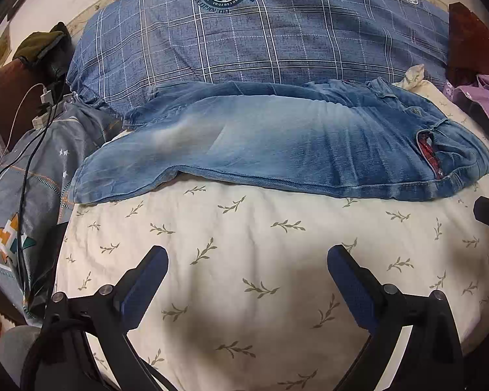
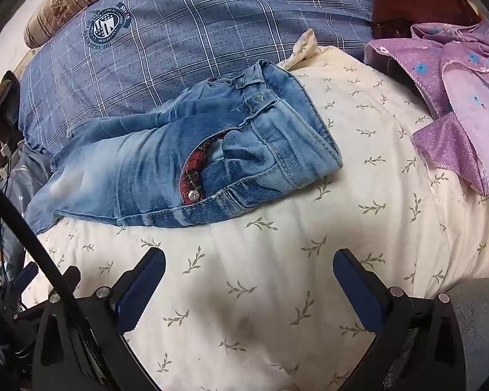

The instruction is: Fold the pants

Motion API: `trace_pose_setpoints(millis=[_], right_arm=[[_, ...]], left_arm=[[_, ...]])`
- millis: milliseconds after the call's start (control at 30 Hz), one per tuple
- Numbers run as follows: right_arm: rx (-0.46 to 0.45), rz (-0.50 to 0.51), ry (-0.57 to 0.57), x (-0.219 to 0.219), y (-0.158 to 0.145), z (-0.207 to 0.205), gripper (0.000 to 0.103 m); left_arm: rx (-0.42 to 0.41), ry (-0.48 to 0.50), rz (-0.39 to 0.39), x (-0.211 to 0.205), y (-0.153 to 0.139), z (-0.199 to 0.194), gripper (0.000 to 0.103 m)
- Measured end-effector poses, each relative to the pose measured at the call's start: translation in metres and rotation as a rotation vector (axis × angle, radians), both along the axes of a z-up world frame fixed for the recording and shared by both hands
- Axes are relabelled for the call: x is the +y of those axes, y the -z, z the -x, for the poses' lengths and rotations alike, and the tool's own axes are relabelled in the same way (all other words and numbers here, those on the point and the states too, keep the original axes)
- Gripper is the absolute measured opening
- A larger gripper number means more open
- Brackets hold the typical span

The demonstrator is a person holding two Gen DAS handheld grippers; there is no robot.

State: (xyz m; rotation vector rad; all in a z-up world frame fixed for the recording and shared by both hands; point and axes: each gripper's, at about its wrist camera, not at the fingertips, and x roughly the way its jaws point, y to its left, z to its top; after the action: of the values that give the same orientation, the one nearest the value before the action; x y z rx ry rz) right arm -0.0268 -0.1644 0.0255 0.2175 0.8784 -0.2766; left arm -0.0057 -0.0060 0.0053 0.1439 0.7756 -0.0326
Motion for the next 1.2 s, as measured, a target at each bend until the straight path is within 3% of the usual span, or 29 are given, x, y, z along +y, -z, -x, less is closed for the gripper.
trace_pose_setpoints(millis=[1033,1200], right_arm=[[-0.007,0.088,-0.021,0.026,-0.017,0.03,0.103],[-0.01,0.085,-0.023,0.026,-0.017,0.03,0.103]], left_arm=[[-0.027,-0.001,0.109,0.018,-0.02,0.036,0.097],[-0.027,-0.002,0.092,0.015,-0.02,0.034,0.097]])
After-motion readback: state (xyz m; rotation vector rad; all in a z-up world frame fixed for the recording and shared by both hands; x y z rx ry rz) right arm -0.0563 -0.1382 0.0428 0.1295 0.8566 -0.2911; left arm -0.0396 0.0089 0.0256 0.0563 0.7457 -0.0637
